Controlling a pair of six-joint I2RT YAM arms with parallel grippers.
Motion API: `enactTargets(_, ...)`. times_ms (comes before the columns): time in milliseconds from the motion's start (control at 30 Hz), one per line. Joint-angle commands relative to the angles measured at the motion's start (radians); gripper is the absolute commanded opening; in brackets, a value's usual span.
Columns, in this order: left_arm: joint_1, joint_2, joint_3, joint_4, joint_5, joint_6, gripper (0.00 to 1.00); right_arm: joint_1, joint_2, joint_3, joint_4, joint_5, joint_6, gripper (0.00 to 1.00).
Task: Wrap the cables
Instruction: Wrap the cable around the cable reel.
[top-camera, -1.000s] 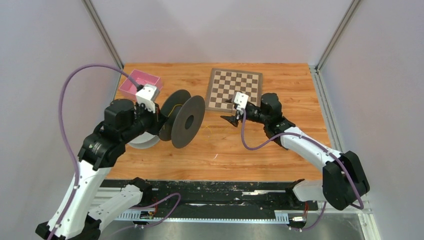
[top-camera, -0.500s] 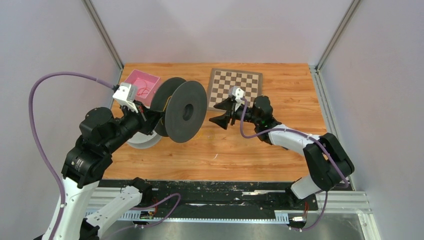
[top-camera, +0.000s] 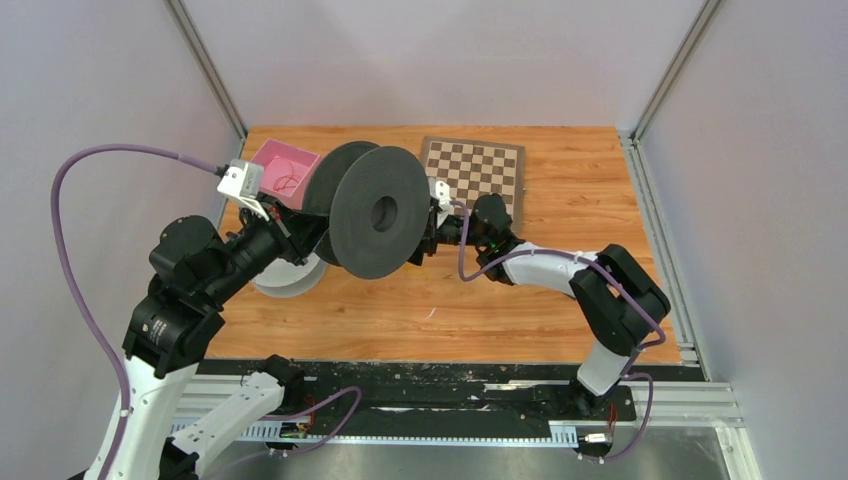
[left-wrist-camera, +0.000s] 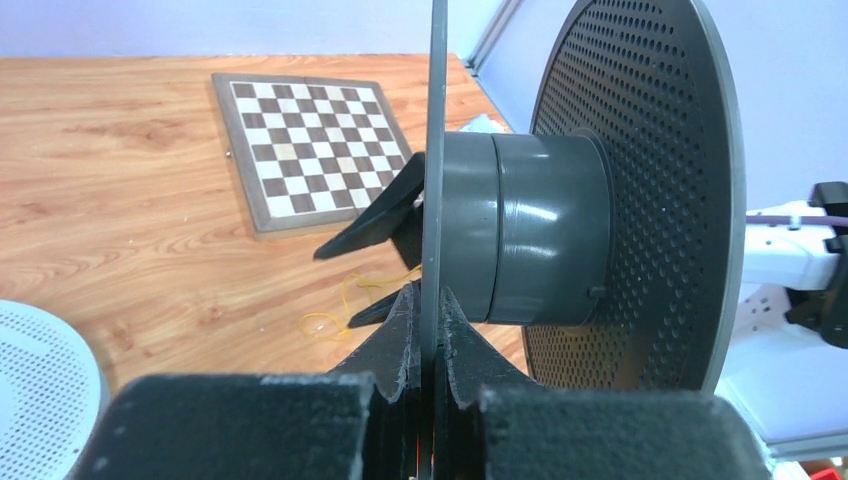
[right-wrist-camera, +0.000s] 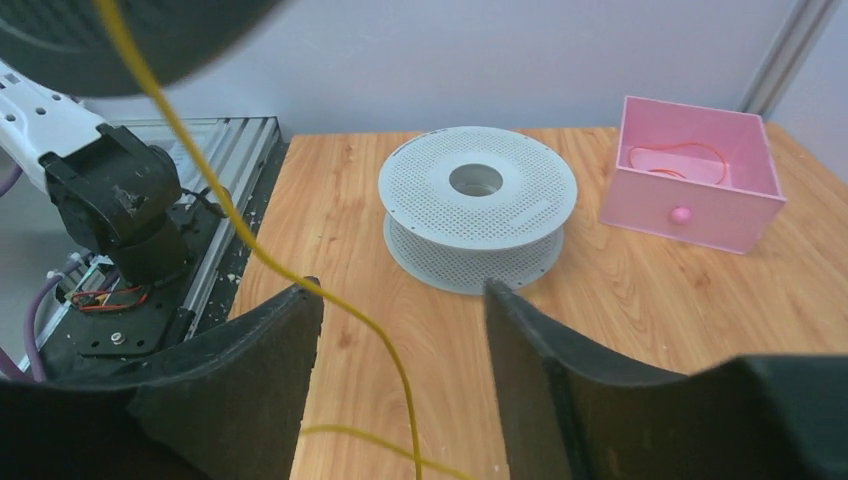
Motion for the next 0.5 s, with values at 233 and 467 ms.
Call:
enactTargets(233, -0.002, 0.081, 0.054, 0.115, -0.227, -0.095, 0.0, 0.014, 0.094, -0.083, 0.306, -0.025, 0.203, 0.24)
enactTargets(467, 0.063, 0.192, 0.125, 0.144, -0.34, -0.055, 0.0, 0.092, 0.0, -0.24, 0.135, 0.013, 0.116, 0.25)
